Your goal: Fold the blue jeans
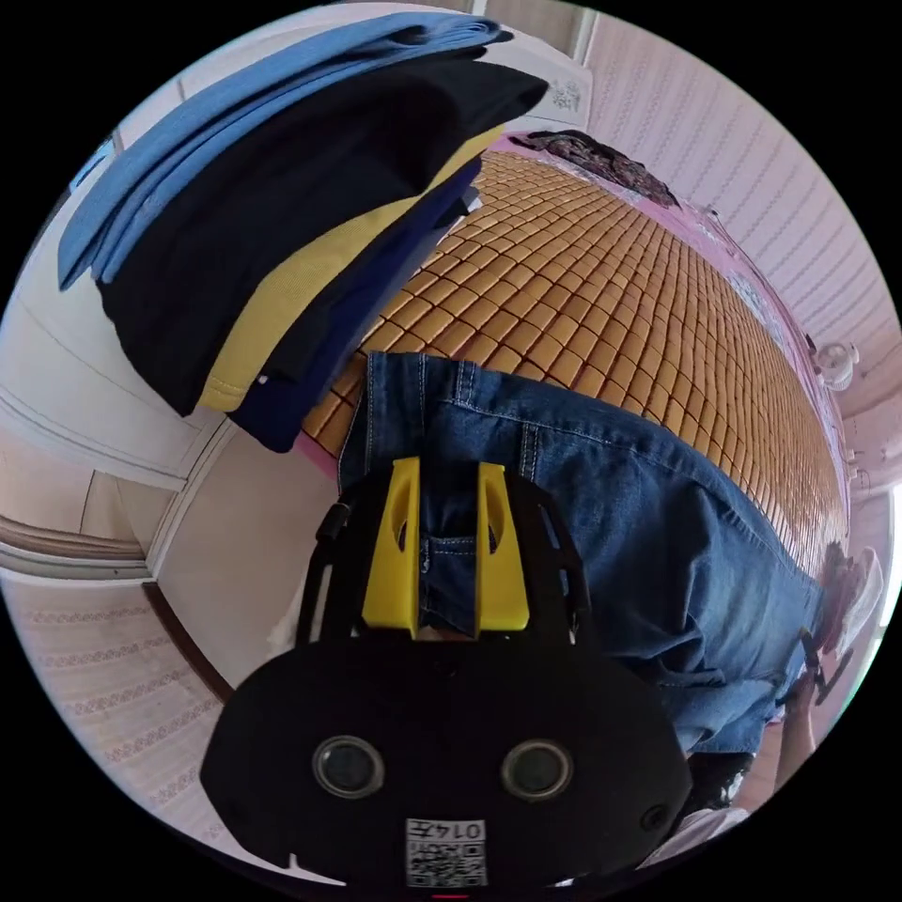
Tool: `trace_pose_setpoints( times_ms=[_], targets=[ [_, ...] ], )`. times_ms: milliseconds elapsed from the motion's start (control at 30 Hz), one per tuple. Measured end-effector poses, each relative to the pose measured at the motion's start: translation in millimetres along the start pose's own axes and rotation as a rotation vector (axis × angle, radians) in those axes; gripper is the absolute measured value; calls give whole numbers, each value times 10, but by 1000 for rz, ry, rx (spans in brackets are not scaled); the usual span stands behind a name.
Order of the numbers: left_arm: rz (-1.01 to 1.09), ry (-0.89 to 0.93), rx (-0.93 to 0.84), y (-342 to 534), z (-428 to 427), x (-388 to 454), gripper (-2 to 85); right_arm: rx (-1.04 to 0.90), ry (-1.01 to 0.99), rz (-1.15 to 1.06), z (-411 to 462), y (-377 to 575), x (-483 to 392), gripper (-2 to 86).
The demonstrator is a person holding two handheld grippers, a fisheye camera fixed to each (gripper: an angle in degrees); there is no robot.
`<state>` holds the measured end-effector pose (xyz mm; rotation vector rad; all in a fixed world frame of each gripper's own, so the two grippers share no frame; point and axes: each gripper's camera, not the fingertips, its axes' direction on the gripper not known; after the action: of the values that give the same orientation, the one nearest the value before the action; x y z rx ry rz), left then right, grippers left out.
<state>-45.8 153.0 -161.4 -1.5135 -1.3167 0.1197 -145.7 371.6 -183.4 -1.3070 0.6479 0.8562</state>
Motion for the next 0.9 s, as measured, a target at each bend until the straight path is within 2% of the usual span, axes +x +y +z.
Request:
trace_pose_setpoints(
  times_ms=[267, 500, 767, 900],
  targets=[
    [54, -102, 48, -485, 82, 755, -9, 45, 39, -108, 134, 30, -243, 46],
    [271, -185, 66, -1136, 234, 1753, -10, 61, 84, -122, 273, -138, -337, 16],
    [299, -158, 87, -1852, 310, 2558, -10, 25, 69, -82, 556, -708, -294, 6],
    [384, -238, 53, -2167, 334, 2966, -10, 21, -11, -126, 425, -776, -235, 14]
  ],
)
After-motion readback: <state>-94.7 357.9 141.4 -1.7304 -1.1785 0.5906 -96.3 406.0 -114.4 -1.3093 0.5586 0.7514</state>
